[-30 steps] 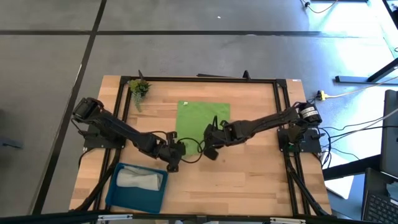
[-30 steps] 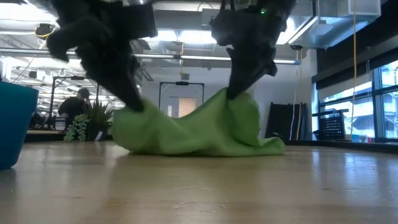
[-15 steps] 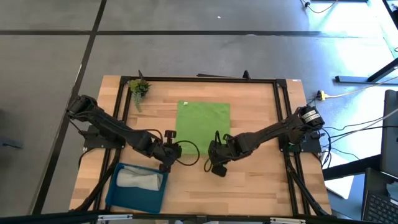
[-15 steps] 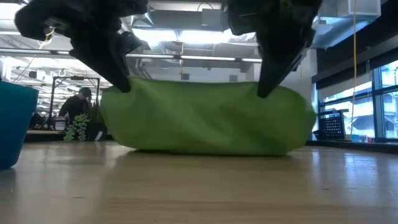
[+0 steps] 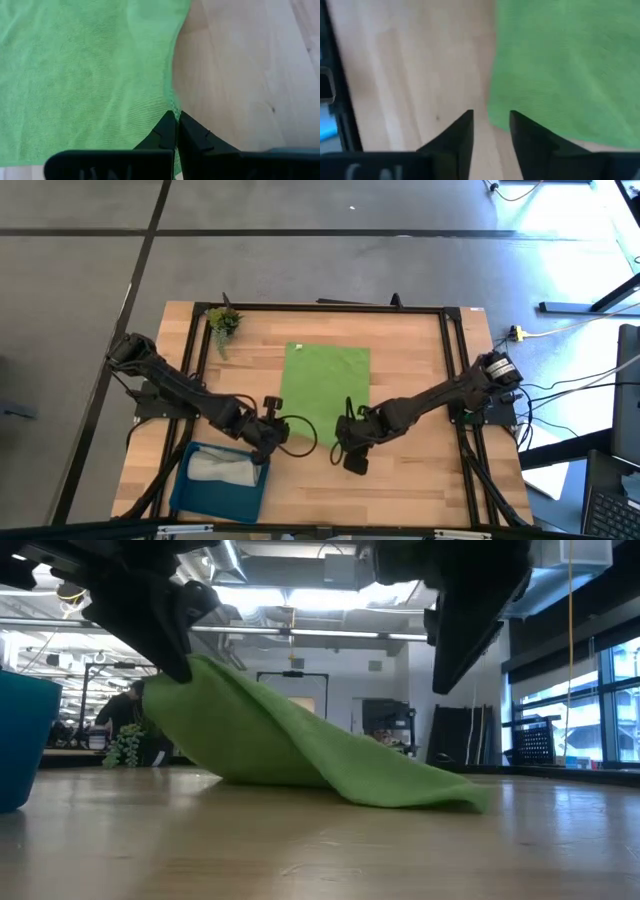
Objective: Fold microfiber towels
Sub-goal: Fold the green microfiber cloth
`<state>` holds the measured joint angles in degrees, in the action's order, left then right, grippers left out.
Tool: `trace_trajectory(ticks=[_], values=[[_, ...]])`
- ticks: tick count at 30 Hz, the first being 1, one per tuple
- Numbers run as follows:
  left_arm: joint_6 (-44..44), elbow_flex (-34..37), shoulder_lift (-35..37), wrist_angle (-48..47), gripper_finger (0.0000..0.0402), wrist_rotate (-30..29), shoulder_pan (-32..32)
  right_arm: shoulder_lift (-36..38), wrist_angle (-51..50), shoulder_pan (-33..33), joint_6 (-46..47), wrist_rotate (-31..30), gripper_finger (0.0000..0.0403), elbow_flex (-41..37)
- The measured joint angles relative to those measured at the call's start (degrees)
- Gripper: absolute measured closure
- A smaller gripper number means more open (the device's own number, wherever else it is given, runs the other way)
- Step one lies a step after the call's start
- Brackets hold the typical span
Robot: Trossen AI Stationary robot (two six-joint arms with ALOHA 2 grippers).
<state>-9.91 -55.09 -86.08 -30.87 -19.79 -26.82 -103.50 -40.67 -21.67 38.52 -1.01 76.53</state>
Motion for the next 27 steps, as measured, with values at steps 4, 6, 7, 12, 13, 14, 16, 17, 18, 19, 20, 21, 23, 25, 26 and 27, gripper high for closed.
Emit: trace_trajectory(ticks=[4, 6, 7, 12, 13, 14, 16, 17, 18, 19, 20, 21, 23, 25, 26, 27], values=[[0.0, 0.0, 0.0, 0.0, 0.0402, 0.02, -0.23, -0.96, 3.4, -3.0, -5.59, -0.23, 0.0256, 0.0], [0.0, 0.0, 0.0, -0.02, 0.0402, 0.01, -0.23, -2.36, 5.48, -4.47, -6.41, -2.46, 0.0254, 0.0], [0.0, 0.0, -0.02, -0.02, 0.0402, 0.02, -0.23, -3.25, 6.47, -5.1, -7.38, -3.56, 0.0254, 0.0], [0.0, 0.01, -0.02, -0.01, 0.0401, 0.01, -0.23, -8.75, 6.2, -6.4, -8.85, -5.82, 0.0259, -0.04], [0.0, 0.0, -0.02, 0.0, 0.0401, 0.01, -0.23, -9.48, 6.16, -6.4, -8.8, -5.83, 0.026, -0.02], [0.0, 0.0, -0.02, 0.0, 0.0401, 0.0, -0.23, -10.21, 6.21, -6.4, -8.78, -5.83, 0.0261, -0.02], [0.0, 0.02, -0.04, 0.02, 0.0401, 0.0, -0.23, -11.52, 5.83, -6.38, -8.61, -5.86, 0.0262, -0.04], [0.0, 0.0, -0.04, 0.0, 0.0401, 0.0, -0.23, -11.88, 5.75, -6.34, -8.61, -5.86, 0.0262, -0.04], [-0.01, 0.0, -0.04, 0.01, 0.0401, 0.0, -0.23, -11.98, 5.65, -6.34, -8.61, -5.86, 0.0262, -0.04], [-0.03, 0.02, -0.04, 0.0, 0.0401, 0.0, -0.23, -11.98, 5.5, -6.31, -8.63, -5.9, 0.0262, -0.04], [-0.04, 0.02, -0.04, 0.02, 0.0401, 0.0, -0.23, -11.96, 5.5, -6.31, -8.75, -6.06, 0.0262, -0.04], [-0.04, 0.02, -0.04, 0.02, 0.0401, 0.0, -0.23, -11.96, 5.37, -6.31, -8.79, -6.09, 0.0262, -0.04], [-0.04, 0.02, -0.04, 0.02, 0.0401, 0.0, -0.21, -11.52, 4.88, -6.31, -8.84, -6.06, 0.0262, -0.04], [-0.04, 0.02, -0.04, 0.01, 0.0401, 0.0, -0.14, -10.41, 4.73, -6.34, -8.87, -6.1, 0.0262, -0.04], [-0.04, 0.02, -0.04, 0.02, 0.0401, 0.0, -0.14, -9.82, 4.37, -6.39, -8.87, -6.56, 0.0262, -0.04], [-0.04, 0.02, -0.04, 0.02, 0.0401, 0.0, -0.14, -9.3, 3.95, -6.55, -8.87, -7.4, 0.0262, -0.04]])
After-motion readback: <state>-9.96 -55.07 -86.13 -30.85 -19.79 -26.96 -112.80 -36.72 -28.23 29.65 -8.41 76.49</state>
